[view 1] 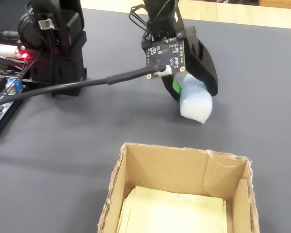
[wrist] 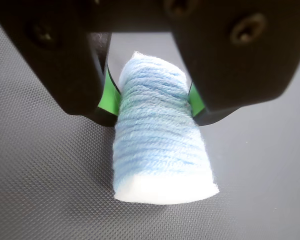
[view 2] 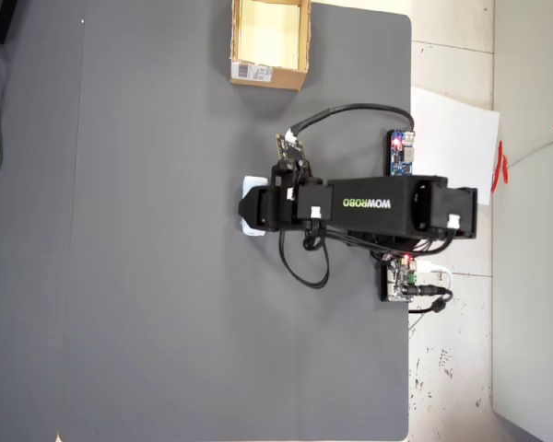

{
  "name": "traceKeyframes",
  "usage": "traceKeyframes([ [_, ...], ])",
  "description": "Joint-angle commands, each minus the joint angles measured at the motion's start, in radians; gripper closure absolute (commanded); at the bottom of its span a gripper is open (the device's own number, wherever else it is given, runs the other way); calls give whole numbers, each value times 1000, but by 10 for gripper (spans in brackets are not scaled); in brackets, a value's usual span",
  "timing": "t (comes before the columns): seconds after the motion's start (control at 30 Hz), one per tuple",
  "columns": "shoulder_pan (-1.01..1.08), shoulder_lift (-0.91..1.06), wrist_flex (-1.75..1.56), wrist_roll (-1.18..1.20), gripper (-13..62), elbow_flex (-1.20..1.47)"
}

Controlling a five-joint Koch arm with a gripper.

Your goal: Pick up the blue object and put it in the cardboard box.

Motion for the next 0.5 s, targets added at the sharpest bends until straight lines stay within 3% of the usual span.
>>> traceKeyframes([
  [0.0,12,35,-87,101,309,-14],
  [0.47,71,301,-451,112,308,249],
])
